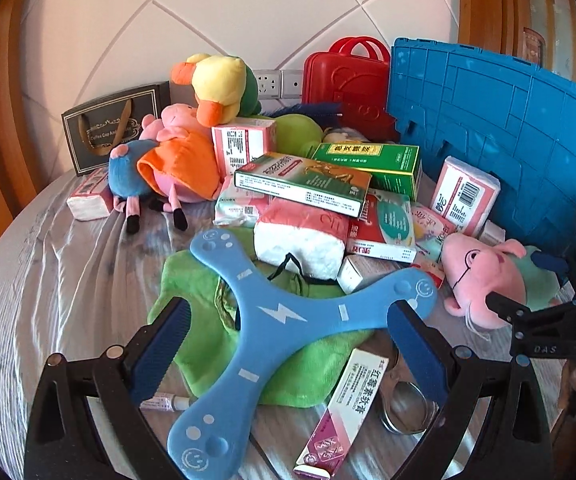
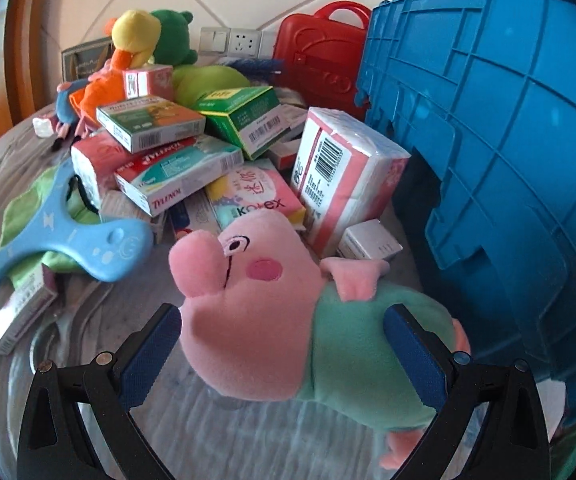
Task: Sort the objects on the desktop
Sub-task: 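Grasp the pink pig plush with right tool while left tool grasps the pink tissue pack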
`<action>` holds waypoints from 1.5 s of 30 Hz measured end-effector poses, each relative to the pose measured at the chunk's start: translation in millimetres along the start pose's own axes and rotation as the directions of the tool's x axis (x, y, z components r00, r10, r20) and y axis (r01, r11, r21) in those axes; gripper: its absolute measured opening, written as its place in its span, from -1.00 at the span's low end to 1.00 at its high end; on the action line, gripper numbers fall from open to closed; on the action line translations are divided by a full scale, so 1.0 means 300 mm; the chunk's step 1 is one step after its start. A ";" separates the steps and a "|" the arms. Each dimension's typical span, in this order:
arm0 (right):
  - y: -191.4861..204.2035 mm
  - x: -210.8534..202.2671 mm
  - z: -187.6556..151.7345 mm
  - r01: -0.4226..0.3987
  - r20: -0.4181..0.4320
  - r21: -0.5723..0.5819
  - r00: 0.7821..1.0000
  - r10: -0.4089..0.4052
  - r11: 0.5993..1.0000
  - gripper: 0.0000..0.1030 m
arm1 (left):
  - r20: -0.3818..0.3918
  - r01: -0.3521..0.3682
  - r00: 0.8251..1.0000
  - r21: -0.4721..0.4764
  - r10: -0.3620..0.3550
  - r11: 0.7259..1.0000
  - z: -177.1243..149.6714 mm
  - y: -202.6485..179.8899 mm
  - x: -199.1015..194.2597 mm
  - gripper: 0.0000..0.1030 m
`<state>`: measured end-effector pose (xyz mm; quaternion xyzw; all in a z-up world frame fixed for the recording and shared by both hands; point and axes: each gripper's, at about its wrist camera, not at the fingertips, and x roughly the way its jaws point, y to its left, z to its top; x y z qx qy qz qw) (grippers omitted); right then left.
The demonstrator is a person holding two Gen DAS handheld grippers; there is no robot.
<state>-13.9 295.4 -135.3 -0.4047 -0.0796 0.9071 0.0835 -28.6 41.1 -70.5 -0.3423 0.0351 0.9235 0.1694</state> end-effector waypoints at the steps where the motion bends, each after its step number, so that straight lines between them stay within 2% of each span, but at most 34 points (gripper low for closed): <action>1: 0.000 0.015 0.004 0.003 -0.008 -0.016 1.000 -0.003 1.000 1.00 | -0.004 -0.004 1.000 -0.001 0.004 1.000 -0.011 0.001 0.004 0.94; 8: 0.008 0.111 0.064 -0.017 -0.067 -0.129 0.998 0.008 0.992 1.00 | -0.020 -0.024 1.000 -0.007 0.024 1.000 -0.019 -0.003 0.030 0.94; 15: -0.012 0.193 0.107 -0.055 -0.101 -0.060 0.994 0.048 0.997 1.00 | -0.013 -0.017 1.000 0.006 0.018 1.000 0.019 -0.041 0.059 0.94; 22: -0.023 0.170 0.097 -0.066 -0.106 -0.035 0.992 0.062 0.997 0.98 | -0.009 -0.009 1.000 0.003 0.009 1.000 0.089 -0.073 0.146 0.94; 29: -0.030 0.133 0.091 -0.059 -0.079 -0.005 0.995 0.058 0.998 0.98 | -0.036 -0.024 0.999 0.020 0.024 1.000 0.147 -0.085 0.282 0.94; 34: -0.053 0.122 0.078 -0.065 -0.062 0.021 0.996 0.066 0.998 0.98 | -0.075 -0.047 0.996 0.015 0.048 0.999 0.161 -0.047 0.371 0.94; 38: -0.044 0.121 0.065 -0.058 -0.055 0.036 0.997 0.060 0.998 0.98 | -0.087 -0.012 0.996 0.045 0.016 0.999 0.169 -0.047 0.416 0.94; 45: -0.046 0.137 0.068 -0.046 -0.066 0.054 0.997 0.049 0.997 0.99 | -0.127 0.000 0.992 0.075 0.010 0.997 0.192 -0.056 0.517 0.94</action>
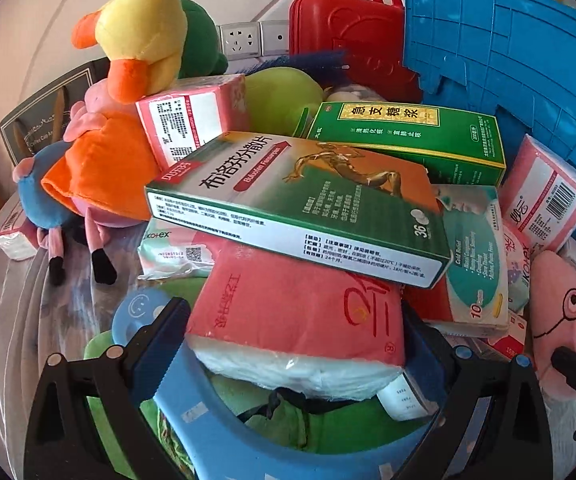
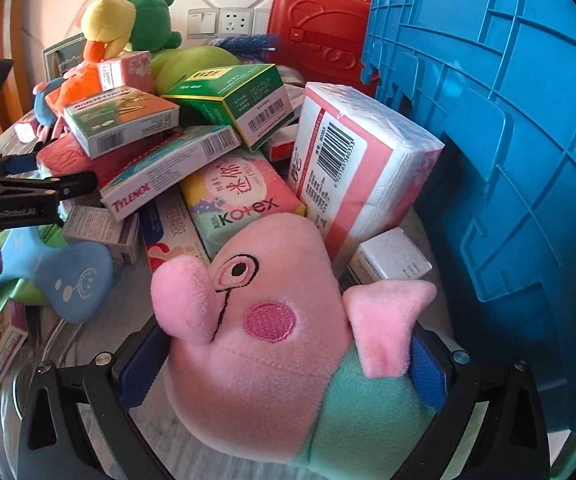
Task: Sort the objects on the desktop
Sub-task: 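Grasp the pink pig plush with right tool while left tool grasps the pink tissue pack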
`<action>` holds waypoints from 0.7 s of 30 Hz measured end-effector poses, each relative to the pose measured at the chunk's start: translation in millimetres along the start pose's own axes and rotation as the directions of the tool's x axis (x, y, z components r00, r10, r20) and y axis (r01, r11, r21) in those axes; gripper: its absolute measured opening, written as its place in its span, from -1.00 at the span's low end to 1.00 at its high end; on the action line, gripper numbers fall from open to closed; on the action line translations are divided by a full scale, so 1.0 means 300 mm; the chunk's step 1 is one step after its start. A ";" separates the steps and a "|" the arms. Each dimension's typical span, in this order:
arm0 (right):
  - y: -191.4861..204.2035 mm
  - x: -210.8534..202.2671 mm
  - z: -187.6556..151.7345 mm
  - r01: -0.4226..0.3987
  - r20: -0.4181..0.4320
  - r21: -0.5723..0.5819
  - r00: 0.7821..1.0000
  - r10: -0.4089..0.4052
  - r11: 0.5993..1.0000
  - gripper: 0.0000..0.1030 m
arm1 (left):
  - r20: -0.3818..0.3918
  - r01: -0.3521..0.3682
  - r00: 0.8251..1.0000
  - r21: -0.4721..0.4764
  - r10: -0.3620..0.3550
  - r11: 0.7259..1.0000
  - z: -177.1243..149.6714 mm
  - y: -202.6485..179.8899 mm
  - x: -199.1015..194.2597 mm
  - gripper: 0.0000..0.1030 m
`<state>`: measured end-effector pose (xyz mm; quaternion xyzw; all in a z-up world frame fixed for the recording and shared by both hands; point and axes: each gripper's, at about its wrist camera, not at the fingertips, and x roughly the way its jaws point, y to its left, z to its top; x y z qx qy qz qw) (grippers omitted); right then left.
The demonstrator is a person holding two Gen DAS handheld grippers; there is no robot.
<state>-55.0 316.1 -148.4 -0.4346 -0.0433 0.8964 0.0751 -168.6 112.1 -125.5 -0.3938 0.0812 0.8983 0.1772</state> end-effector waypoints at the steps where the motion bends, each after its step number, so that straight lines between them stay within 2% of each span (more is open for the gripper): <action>1: 0.003 0.006 0.005 0.004 -0.003 -0.003 1.000 -0.004 1.000 0.99 | -0.003 0.000 1.000 0.001 0.000 1.000 0.005 0.000 0.011 0.94; 6: 0.011 0.026 0.019 0.014 -0.016 -0.010 1.000 -0.014 1.000 0.99 | -0.014 0.010 1.000 -0.004 -0.010 1.000 0.024 -0.001 0.054 0.94; 8: 0.011 0.031 0.024 0.012 -0.019 -0.002 1.000 -0.012 1.000 0.99 | -0.028 0.034 0.999 -0.015 -0.034 0.999 0.027 0.004 0.067 0.82; 10: 0.010 0.029 0.025 0.010 -0.018 0.003 1.000 -0.010 1.000 0.93 | -0.032 0.043 0.999 -0.001 -0.043 0.999 0.027 -0.004 0.071 0.71; 17: -0.006 0.009 0.027 -0.012 -0.003 0.028 1.000 0.012 1.000 0.78 | -0.025 0.052 0.998 0.002 -0.052 0.999 0.022 -0.002 0.057 0.63; 21: -0.013 -0.010 0.030 -0.025 0.016 0.044 1.000 0.025 0.999 0.63 | -0.017 0.059 0.998 -0.002 -0.059 0.998 0.009 0.001 0.034 0.62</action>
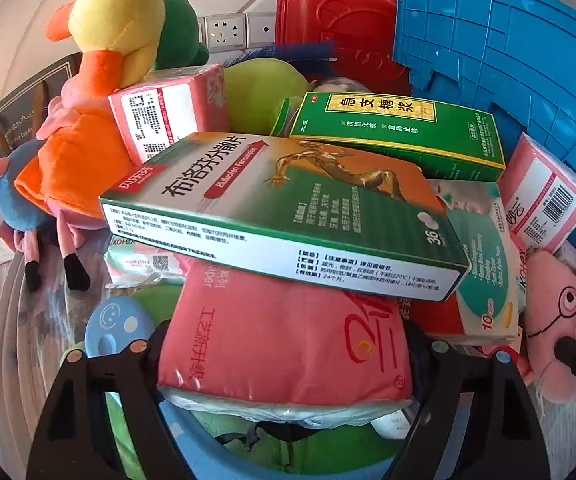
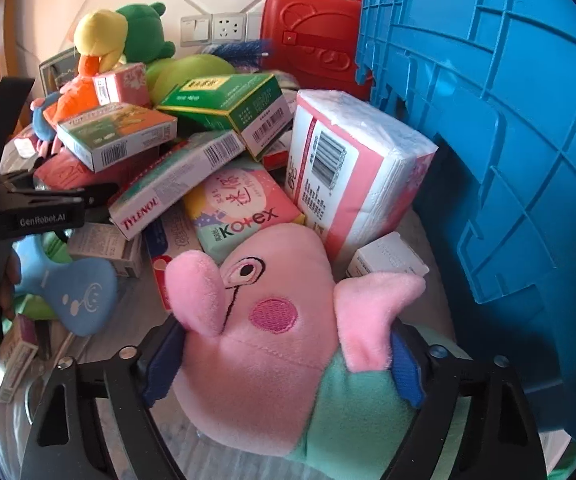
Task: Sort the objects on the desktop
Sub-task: 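Grasp the pink pig plush with right tool while left tool grasps the pink tissue pack, then lift the pink pig plush with right tool while left tool lifts the tissue pack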
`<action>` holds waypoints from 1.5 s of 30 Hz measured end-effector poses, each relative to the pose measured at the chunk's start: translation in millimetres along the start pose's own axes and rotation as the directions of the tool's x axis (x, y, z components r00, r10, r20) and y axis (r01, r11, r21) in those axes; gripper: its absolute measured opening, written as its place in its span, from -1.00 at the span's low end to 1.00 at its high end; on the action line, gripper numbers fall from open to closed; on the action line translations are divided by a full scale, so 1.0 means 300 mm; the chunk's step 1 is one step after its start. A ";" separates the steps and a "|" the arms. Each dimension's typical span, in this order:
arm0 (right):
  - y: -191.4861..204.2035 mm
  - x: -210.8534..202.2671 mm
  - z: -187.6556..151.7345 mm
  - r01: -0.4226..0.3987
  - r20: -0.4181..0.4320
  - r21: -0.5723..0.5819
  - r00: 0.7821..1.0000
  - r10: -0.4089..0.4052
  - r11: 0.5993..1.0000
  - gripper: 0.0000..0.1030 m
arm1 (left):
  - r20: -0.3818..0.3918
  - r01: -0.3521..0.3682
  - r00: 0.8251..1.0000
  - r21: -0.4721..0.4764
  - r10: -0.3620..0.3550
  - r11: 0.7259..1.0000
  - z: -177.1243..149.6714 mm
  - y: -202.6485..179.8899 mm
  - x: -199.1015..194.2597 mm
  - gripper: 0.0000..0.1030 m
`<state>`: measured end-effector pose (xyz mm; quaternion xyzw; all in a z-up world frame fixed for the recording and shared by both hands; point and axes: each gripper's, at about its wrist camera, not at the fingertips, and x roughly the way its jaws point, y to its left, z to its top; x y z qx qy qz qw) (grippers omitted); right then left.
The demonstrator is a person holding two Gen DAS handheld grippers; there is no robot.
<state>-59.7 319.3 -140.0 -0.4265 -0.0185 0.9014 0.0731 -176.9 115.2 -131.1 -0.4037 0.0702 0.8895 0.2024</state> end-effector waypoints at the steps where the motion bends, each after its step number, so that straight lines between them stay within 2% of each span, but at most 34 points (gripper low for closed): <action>1: -0.001 -0.008 0.002 -0.002 0.003 0.005 1.000 0.002 1.000 0.59 | 0.003 -0.001 1.000 0.000 0.001 1.000 -0.006 0.000 -0.008 0.62; 5: 0.012 -0.040 0.008 -0.028 0.018 0.008 0.999 0.028 1.000 0.44 | 0.008 -0.007 1.000 -0.013 0.008 1.000 -0.030 0.006 -0.045 0.62; 10: 0.047 -0.067 0.005 -0.067 0.042 0.010 0.997 0.067 0.998 0.06 | 0.025 -0.016 1.000 -0.011 0.016 1.000 -0.074 0.006 -0.118 0.62; 16: 0.081 -0.086 0.009 -0.093 0.047 0.005 0.995 0.092 0.996 -0.03 | 0.025 -0.027 0.999 -0.023 0.027 0.999 -0.130 0.000 -0.189 0.61; 21: 0.114 -0.132 -0.001 -0.129 0.068 -0.025 0.989 0.130 0.991 -0.15 | 0.054 -0.028 0.998 -0.054 0.031 0.998 -0.171 0.002 -0.260 0.60; 28: 0.145 -0.154 -0.020 -0.140 0.073 -0.041 0.987 0.143 0.989 -0.19 | 0.070 -0.044 0.996 -0.065 0.049 0.997 -0.218 -0.001 -0.323 0.60; 30: 0.137 -0.159 -0.030 -0.142 0.068 -0.037 0.987 0.144 0.989 -0.36 | 0.080 -0.039 0.996 -0.065 0.044 0.997 -0.225 -0.005 -0.343 0.60; 32: 0.140 -0.155 -0.035 -0.131 0.056 -0.054 0.989 0.134 0.990 -0.36 | 0.083 -0.039 0.996 -0.056 0.043 0.998 -0.229 -0.012 -0.354 0.60; 33: 0.146 -0.144 -0.031 -0.121 0.036 -0.072 0.992 0.124 0.990 -0.31 | 0.083 -0.037 0.996 -0.054 0.042 0.998 -0.230 -0.016 -0.356 0.60; 35: 0.162 -0.121 -0.007 -0.095 0.007 -0.131 0.995 0.097 0.987 0.17 | 0.083 -0.038 0.996 -0.053 0.042 0.998 -0.231 -0.022 -0.362 0.60; 36: 0.170 -0.110 0.005 -0.088 -0.010 -0.162 0.996 0.087 0.983 0.87 | 0.085 -0.038 0.995 -0.053 0.042 0.998 -0.231 -0.024 -0.366 0.60; 37: 0.175 -0.089 0.015 -0.076 -0.041 -0.199 0.997 0.069 0.977 0.97 | 0.088 -0.037 0.995 -0.051 0.042 0.998 -0.231 -0.026 -0.371 0.60; 40: 0.161 -0.024 0.014 -0.053 -0.102 -0.272 0.994 0.026 0.961 1.00 | 0.089 -0.044 0.995 -0.050 0.049 0.998 -0.236 -0.028 -0.380 0.60; 44: 0.139 0.045 0.008 -0.063 -0.144 -0.256 0.989 0.026 0.965 0.99 | 0.083 -0.055 0.995 -0.061 0.060 0.997 -0.242 -0.021 -0.382 0.60; 45: 0.143 0.051 0.010 -0.071 -0.158 -0.243 0.987 0.033 0.967 0.81 | 0.085 -0.057 0.994 -0.060 0.062 0.997 -0.243 -0.021 -0.384 0.60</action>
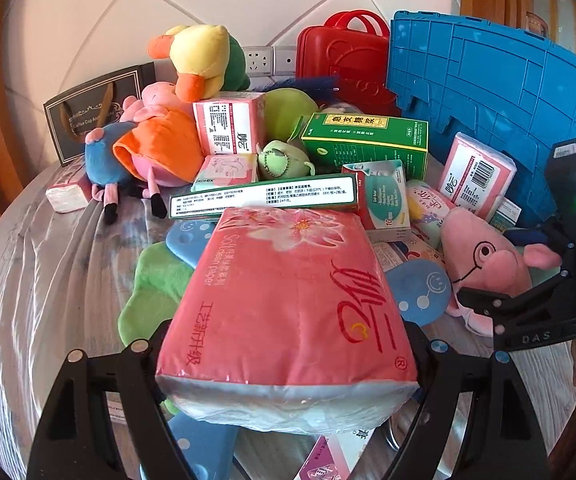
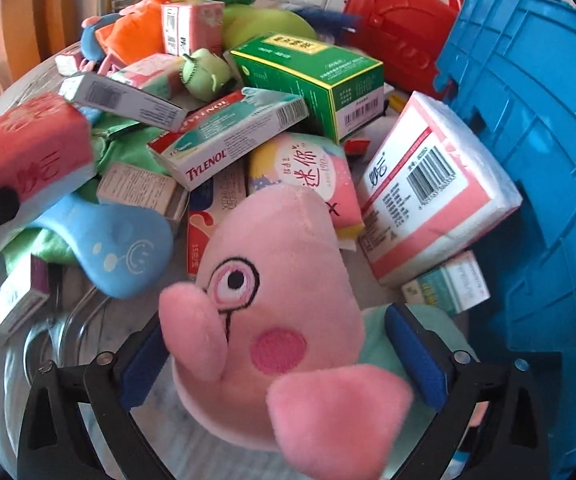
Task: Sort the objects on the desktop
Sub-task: 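Lift the pink pig plush with right tool while left tool lifts the tissue pack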
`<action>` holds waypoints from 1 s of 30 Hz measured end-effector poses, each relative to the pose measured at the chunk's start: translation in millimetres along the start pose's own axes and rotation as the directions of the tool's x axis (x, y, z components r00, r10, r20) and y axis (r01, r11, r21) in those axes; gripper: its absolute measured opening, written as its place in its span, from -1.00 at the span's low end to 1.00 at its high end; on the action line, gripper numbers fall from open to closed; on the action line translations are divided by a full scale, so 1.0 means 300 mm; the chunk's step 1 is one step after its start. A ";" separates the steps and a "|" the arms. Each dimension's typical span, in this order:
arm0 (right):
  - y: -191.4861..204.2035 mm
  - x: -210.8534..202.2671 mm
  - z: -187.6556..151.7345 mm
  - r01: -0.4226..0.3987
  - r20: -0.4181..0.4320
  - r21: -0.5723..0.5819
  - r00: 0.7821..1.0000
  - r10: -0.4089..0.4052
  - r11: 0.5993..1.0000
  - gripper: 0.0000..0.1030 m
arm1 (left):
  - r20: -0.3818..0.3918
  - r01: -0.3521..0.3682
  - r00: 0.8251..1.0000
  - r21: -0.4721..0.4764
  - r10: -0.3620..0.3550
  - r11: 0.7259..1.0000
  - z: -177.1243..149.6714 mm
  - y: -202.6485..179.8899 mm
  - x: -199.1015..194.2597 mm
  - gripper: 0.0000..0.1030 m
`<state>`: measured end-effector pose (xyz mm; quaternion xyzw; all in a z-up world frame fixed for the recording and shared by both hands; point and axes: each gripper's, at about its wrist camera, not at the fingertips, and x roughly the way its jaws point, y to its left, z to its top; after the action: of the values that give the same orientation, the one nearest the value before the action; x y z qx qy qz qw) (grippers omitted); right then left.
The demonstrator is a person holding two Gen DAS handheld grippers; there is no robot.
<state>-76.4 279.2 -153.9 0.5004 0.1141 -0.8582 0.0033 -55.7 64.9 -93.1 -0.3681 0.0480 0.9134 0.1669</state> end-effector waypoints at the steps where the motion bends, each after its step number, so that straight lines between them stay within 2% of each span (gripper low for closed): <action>1: 0.003 -0.003 0.002 -0.005 -0.003 0.004 1.000 0.005 1.000 0.64 | 0.003 0.000 1.000 0.000 0.000 1.000 0.000 0.000 -0.003 0.60; 2: 0.007 -0.012 0.000 0.007 0.005 0.005 1.000 -0.007 1.000 0.53 | 0.007 0.001 1.000 -0.002 -0.001 1.000 0.001 -0.001 -0.006 0.60; 4: 0.009 -0.038 -0.012 0.024 0.039 0.021 0.999 -0.025 0.999 0.14 | 0.012 0.001 1.000 -0.008 -0.001 1.000 0.005 -0.003 -0.011 0.60; 9: -0.002 -0.087 -0.073 0.019 0.127 0.109 0.991 -0.033 0.994 0.09 | 0.028 0.003 1.000 0.004 -0.004 1.000 0.007 -0.021 -0.028 0.60; 13: -0.027 -0.167 -0.105 -0.038 0.210 0.171 0.978 0.001 0.984 0.08 | 0.044 0.010 0.999 0.008 -0.011 1.000 0.015 -0.033 -0.048 0.60; 20: 0.021 -0.298 -0.024 -0.081 0.312 0.153 0.950 0.030 0.985 0.08 | 0.076 0.020 0.997 0.018 -0.021 1.000 0.038 -0.057 -0.086 0.60; 25: 0.039 -0.368 -0.005 -0.081 0.358 0.152 0.934 0.022 0.985 0.09 | 0.106 0.021 0.994 0.007 -0.022 1.000 0.059 -0.060 -0.126 0.60; 30: 0.038 -0.439 0.022 -0.072 0.399 0.160 0.917 0.002 0.984 0.09 | 0.124 -0.006 0.992 -0.016 0.008 1.000 0.092 -0.055 -0.162 0.60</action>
<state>-15.0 252.5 -39.6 0.3165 0.0274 -0.9482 -0.0005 -35.6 73.3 -39.1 -0.3117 0.0316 0.9355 0.1636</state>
